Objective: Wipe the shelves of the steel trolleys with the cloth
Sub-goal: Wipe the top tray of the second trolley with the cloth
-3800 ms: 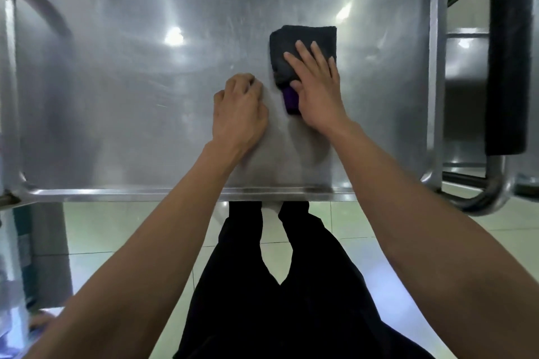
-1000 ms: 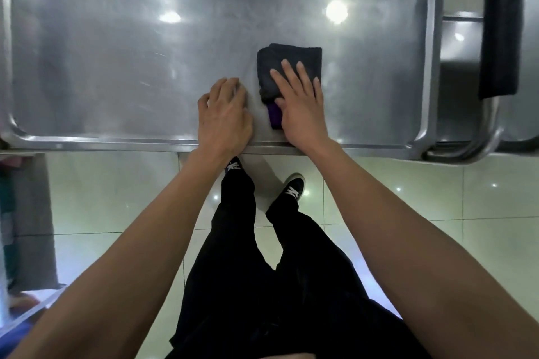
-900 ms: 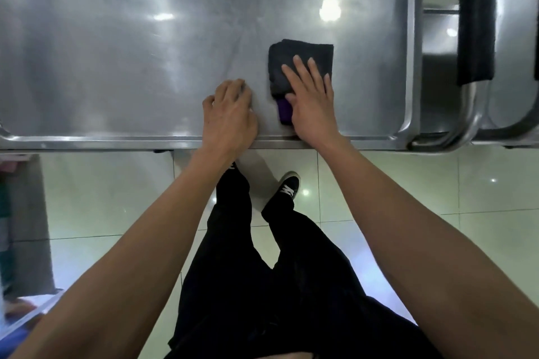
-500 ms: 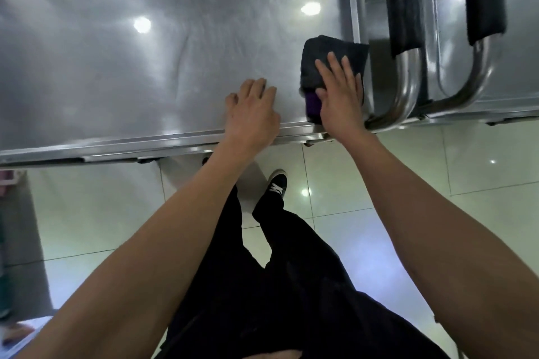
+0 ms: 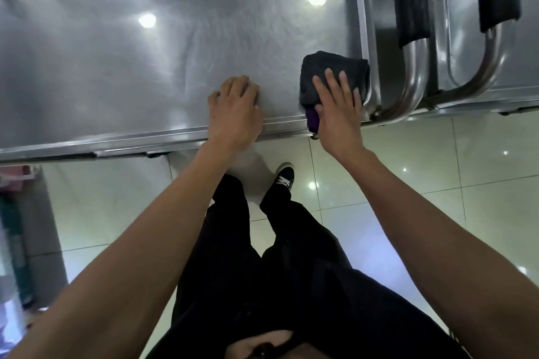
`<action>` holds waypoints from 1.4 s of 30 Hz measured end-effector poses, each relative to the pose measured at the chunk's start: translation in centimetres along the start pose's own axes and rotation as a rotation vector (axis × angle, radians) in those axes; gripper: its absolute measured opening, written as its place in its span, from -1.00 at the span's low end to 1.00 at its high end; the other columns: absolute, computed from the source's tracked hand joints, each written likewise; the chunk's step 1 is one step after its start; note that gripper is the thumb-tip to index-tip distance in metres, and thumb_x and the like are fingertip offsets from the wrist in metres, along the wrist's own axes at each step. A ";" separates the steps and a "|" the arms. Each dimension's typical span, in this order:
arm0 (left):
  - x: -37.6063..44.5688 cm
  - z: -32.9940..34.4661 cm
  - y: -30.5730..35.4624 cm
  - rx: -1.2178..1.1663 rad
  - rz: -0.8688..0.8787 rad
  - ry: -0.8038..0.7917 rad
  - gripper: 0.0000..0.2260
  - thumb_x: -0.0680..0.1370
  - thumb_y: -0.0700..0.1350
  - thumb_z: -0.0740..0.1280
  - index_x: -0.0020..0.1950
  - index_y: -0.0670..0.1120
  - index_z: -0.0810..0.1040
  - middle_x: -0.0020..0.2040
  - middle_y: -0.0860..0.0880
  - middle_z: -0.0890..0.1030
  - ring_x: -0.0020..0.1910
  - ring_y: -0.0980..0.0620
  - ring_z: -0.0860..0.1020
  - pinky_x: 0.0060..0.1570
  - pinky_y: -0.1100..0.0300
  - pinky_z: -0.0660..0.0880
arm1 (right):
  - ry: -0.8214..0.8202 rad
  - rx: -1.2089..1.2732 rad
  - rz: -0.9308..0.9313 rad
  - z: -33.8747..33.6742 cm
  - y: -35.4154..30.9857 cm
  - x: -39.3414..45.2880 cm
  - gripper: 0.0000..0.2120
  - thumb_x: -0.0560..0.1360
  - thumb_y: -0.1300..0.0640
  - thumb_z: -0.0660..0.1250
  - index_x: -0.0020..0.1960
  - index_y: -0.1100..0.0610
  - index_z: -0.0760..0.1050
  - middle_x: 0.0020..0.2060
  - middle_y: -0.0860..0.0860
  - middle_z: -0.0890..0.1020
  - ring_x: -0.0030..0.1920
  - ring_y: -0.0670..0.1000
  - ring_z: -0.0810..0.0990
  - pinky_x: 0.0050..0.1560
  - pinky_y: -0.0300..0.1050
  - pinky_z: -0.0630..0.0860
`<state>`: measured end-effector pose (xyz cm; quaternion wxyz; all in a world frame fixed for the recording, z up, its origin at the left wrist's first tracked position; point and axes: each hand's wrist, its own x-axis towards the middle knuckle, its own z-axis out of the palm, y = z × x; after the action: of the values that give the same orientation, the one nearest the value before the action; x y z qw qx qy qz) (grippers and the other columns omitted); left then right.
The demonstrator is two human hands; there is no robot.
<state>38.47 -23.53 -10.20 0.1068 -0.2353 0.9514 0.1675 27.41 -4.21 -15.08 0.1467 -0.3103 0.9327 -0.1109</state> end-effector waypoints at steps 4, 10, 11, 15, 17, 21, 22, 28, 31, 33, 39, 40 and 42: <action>-0.7 -0.7 -3.1 -0.018 -0.045 0.023 -0.64 0.56 -0.16 0.22 0.36 -0.11 0.49 0.46 -0.07 0.38 0.49 -0.09 0.26 0.36 -0.09 0.26 | -0.012 -0.042 -0.088 1.4 -3.7 0.4 -0.46 0.68 0.12 0.11 0.62 -0.01 0.05 0.62 0.00 0.03 0.61 0.10 -0.10 0.58 0.18 -0.08; -1.3 -1.4 -8.7 -0.018 -0.078 0.033 -0.65 0.57 -0.14 0.21 0.34 -0.14 0.48 0.44 -0.09 0.40 0.46 -0.11 0.28 0.34 -0.11 0.28 | 0.010 -0.085 -0.143 4.4 -10.9 0.7 -0.44 0.66 0.10 0.10 0.62 0.01 0.01 0.62 0.03 0.01 0.61 0.13 -0.10 0.56 0.22 -0.04; -1.4 -1.6 -9.7 -0.023 -0.085 0.035 -0.65 0.57 -0.14 0.21 0.34 -0.13 0.48 0.44 -0.09 0.40 0.46 -0.11 0.28 0.34 -0.12 0.29 | 0.016 -0.095 -0.145 4.8 -11.9 0.7 -0.43 0.66 0.09 0.11 0.62 0.01 0.01 0.62 0.04 0.01 0.61 0.13 -0.10 0.56 0.23 -0.03; -1.2 -2.1 -13.5 -0.032 -0.092 0.047 -0.65 0.56 -0.13 0.20 0.33 -0.12 0.48 0.43 -0.09 0.41 0.45 -0.12 0.30 0.32 -0.12 0.31 | 0.010 -0.113 -0.174 6.1 -15.6 0.9 -0.41 0.65 0.06 0.10 0.63 0.02 -0.01 0.62 0.06 0.01 0.61 0.14 -0.08 0.55 0.26 0.01; -0.9 -2.5 -15.0 -0.046 -0.089 0.058 -0.65 0.55 -0.15 0.19 0.33 -0.13 0.48 0.43 -0.08 0.41 0.45 -0.12 0.30 0.31 -0.11 0.31 | -0.005 -0.109 -0.209 6.7 -17.7 1.1 -0.40 0.63 0.06 0.10 0.62 0.03 -0.01 0.62 0.06 0.02 0.61 0.15 -0.09 0.54 0.27 0.02; -0.5 -3.5 -18.5 -0.075 -0.108 0.103 -0.65 0.55 -0.17 0.19 0.32 -0.13 0.50 0.40 -0.09 0.45 0.44 -0.13 0.33 0.30 -0.10 0.32 | -0.046 -0.092 -0.275 8.1 -22.1 2.0 -0.31 0.59 0.13 0.23 0.62 0.02 -0.01 0.62 0.05 0.02 0.61 0.14 -0.11 0.55 0.27 -0.02; -0.4 -3.7 -19.5 -0.079 -0.116 0.108 -0.65 0.54 -0.18 0.20 0.32 -0.12 0.51 0.39 -0.08 0.46 0.44 -0.12 0.34 0.30 -0.10 0.32 | -0.052 -0.091 -0.286 8.3 -23.2 2.3 -0.29 0.58 0.14 0.26 0.62 0.02 -0.01 0.62 0.05 0.02 0.61 0.13 -0.11 0.55 0.26 -0.03; -0.4 -4.4 -24.1 -0.038 -0.073 0.071 -0.63 0.52 -0.17 0.21 0.33 -0.09 0.49 0.38 -0.02 0.45 0.45 -0.06 0.34 0.30 -0.04 0.31 | -0.055 -0.067 -0.300 9.0 -27.2 4.2 -0.25 0.55 0.17 0.33 0.62 0.02 0.02 0.62 0.03 0.03 0.61 0.11 -0.11 0.56 0.23 -0.05; -0.2 -4.6 -24.0 -0.036 -0.044 0.067 -0.62 0.54 -0.14 0.18 0.35 -0.10 0.49 0.38 -0.04 0.46 0.45 -0.08 0.34 0.31 -0.05 0.31 | -0.049 -0.051 -0.334 8.2 -26.3 4.6 -0.30 0.55 0.25 0.31 0.61 0.02 0.11 0.61 0.01 0.09 0.61 0.08 -0.06 0.58 0.18 -0.07; 0.0 -4.8 -23.6 -0.052 -0.031 0.074 -0.62 0.53 -0.16 0.17 0.33 -0.12 0.50 0.38 -0.06 0.46 0.44 -0.10 0.34 0.32 -0.08 0.32 | -0.049 -0.032 -0.311 7.3 -25.2 4.6 -0.31 0.52 0.30 0.31 0.59 0.02 0.18 0.60 0.00 0.13 0.61 0.07 -0.04 0.58 0.17 -0.09; 2.1 -4.5 -19.3 -0.034 0.057 -0.007 -0.60 0.52 -0.17 0.20 0.36 -0.12 0.46 0.42 -0.06 0.42 0.45 -0.11 0.30 0.32 -0.08 0.29 | -0.035 0.004 -0.194 3.7 -18.5 4.1 -0.44 0.60 0.25 0.18 0.57 0.02 0.24 0.60 -0.02 0.16 0.61 0.04 -0.01 0.59 0.14 -0.07; 2.7 -4.5 -18.0 -0.016 0.072 -0.029 -0.60 0.53 -0.15 0.20 0.37 -0.11 0.45 0.43 -0.06 0.41 0.46 -0.11 0.29 0.32 -0.08 0.29 | -0.044 0.001 -0.188 3.1 -16.9 4.0 -0.46 0.61 0.23 0.15 0.57 0.02 0.23 0.60 -0.02 0.15 0.61 0.04 -0.01 0.58 0.15 -0.06; 4.1 -4.4 -15.2 0.024 0.101 -0.062 -0.59 0.53 -0.14 0.20 0.39 -0.10 0.44 0.44 -0.06 0.39 0.46 -0.12 0.28 0.31 -0.07 0.28 | -0.063 -0.003 -0.168 1.9 -14.1 4.1 -0.49 0.63 0.18 0.08 0.58 0.02 0.22 0.60 -0.01 0.15 0.61 0.05 -0.01 0.58 0.18 -0.04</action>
<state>41.72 -39.53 -11.35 0.1302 -0.1805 0.9602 0.1686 32.65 -17.92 -13.51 0.1655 -0.3910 0.8985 -0.1117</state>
